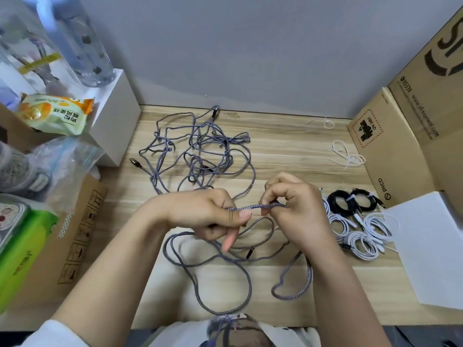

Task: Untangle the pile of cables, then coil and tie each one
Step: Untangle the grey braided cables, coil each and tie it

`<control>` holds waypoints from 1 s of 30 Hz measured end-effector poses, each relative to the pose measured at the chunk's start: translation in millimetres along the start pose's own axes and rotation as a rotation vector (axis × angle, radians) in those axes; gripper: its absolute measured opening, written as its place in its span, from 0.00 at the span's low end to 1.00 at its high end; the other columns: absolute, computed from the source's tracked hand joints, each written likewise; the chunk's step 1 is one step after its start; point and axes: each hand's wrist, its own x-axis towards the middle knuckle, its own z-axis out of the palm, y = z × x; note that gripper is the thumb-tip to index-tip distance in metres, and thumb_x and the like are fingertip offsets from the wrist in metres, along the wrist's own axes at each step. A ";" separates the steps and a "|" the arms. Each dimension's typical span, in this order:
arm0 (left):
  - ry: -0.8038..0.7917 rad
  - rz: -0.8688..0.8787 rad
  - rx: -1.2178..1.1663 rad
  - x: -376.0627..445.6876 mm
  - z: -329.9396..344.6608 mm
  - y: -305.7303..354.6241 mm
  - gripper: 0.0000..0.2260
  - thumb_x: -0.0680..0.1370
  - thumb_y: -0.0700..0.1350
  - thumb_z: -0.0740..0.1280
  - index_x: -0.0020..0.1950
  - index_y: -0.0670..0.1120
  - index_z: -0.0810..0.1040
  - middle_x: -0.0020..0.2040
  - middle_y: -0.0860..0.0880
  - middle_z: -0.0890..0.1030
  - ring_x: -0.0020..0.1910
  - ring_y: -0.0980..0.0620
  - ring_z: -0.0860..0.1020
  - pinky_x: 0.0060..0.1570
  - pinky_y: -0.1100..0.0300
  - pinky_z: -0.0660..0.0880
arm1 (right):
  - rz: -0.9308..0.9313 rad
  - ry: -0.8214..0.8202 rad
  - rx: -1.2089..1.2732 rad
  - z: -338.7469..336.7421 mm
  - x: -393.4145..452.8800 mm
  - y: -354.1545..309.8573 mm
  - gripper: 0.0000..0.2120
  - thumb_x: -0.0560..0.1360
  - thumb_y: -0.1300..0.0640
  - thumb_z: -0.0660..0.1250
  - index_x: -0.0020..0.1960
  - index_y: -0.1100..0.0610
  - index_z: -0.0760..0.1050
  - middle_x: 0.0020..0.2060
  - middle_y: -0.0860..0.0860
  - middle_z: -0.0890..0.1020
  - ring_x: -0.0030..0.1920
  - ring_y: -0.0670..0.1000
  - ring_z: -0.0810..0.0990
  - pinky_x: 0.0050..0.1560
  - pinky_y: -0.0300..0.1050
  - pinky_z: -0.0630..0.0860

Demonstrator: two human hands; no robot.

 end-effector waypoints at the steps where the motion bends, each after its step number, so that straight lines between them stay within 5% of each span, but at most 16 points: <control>1: -0.081 0.063 -0.083 -0.7 0.8 -1.9 0.23 0.74 0.64 0.62 0.31 0.47 0.80 0.18 0.53 0.62 0.19 0.57 0.57 0.26 0.65 0.60 | -0.013 0.015 -0.006 1.2 1.4 -0.1 0.22 0.60 0.71 0.66 0.26 0.42 0.72 0.34 0.39 0.76 0.37 0.44 0.75 0.40 0.49 0.73; 6: -0.285 0.492 -0.591 9.1 8.8 0.2 0.20 0.79 0.59 0.59 0.38 0.49 0.82 0.19 0.50 0.56 0.18 0.56 0.54 0.24 0.65 0.60 | -0.011 -0.096 -0.078 14.4 3.8 -3.6 0.08 0.65 0.60 0.68 0.33 0.47 0.74 0.29 0.43 0.74 0.37 0.50 0.76 0.40 0.50 0.73; 10: -0.436 0.804 -1.288 10.6 -4.8 9.8 0.17 0.82 0.49 0.56 0.44 0.37 0.77 0.22 0.52 0.56 0.21 0.53 0.56 0.31 0.58 0.63 | 0.142 -0.382 -0.007 15.9 -2.6 6.1 0.17 0.66 0.65 0.72 0.28 0.44 0.75 0.29 0.40 0.79 0.38 0.41 0.78 0.46 0.41 0.76; 14: -0.031 0.852 -1.541 19.1 -12.5 7.8 0.14 0.81 0.45 0.57 0.52 0.36 0.75 0.26 0.47 0.67 0.24 0.50 0.66 0.35 0.59 0.70 | 0.204 -0.612 0.064 17.4 -8.6 5.8 0.16 0.68 0.64 0.74 0.31 0.46 0.76 0.31 0.43 0.80 0.34 0.40 0.77 0.42 0.39 0.74; 18: 0.744 0.730 -1.236 38.5 -9.5 4.2 0.13 0.82 0.46 0.53 0.59 0.40 0.72 0.26 0.54 0.68 0.23 0.58 0.67 0.31 0.66 0.73 | 0.263 -0.671 0.278 13.5 -11.4 -0.1 0.14 0.70 0.68 0.69 0.36 0.50 0.73 0.29 0.51 0.81 0.38 0.52 0.79 0.41 0.44 0.75; 21: 1.007 0.632 -0.795 46.2 -8.0 -8.6 0.16 0.82 0.42 0.53 0.68 0.36 0.65 0.27 0.53 0.74 0.26 0.57 0.72 0.34 0.65 0.73 | 0.293 -0.681 0.550 7.5 -13.8 -5.3 0.11 0.74 0.73 0.60 0.41 0.58 0.69 0.21 0.49 0.76 0.37 0.57 0.78 0.37 0.38 0.74; 24: 0.990 0.542 -0.261 44.1 -3.3 -19.3 0.20 0.81 0.42 0.58 0.72 0.39 0.61 0.32 0.51 0.80 0.32 0.54 0.78 0.41 0.63 0.75 | 0.314 -0.667 0.666 8.2 -14.2 -7.7 0.05 0.75 0.67 0.61 0.48 0.60 0.69 0.20 0.49 0.74 0.29 0.55 0.79 0.40 0.45 0.72; 27: 0.855 0.307 0.280 38.1 2.8 -17.0 0.19 0.78 0.49 0.61 0.68 0.47 0.69 0.36 0.49 0.82 0.39 0.55 0.80 0.50 0.60 0.75 | 0.426 -0.528 0.862 5.8 -11.1 -4.2 0.15 0.68 0.57 0.65 0.54 0.61 0.71 0.25 0.57 0.71 0.21 0.50 0.73 0.39 0.51 0.74; 30: 0.568 0.207 0.168 27.4 4.9 -13.7 0.13 0.75 0.52 0.62 0.57 0.51 0.77 0.29 0.52 0.78 0.29 0.56 0.75 0.36 0.62 0.72 | 0.504 -0.333 1.008 -4.5 -6.8 -1.2 0.20 0.67 0.46 0.72 0.53 0.56 0.73 0.33 0.56 0.67 0.20 0.48 0.64 0.27 0.43 0.73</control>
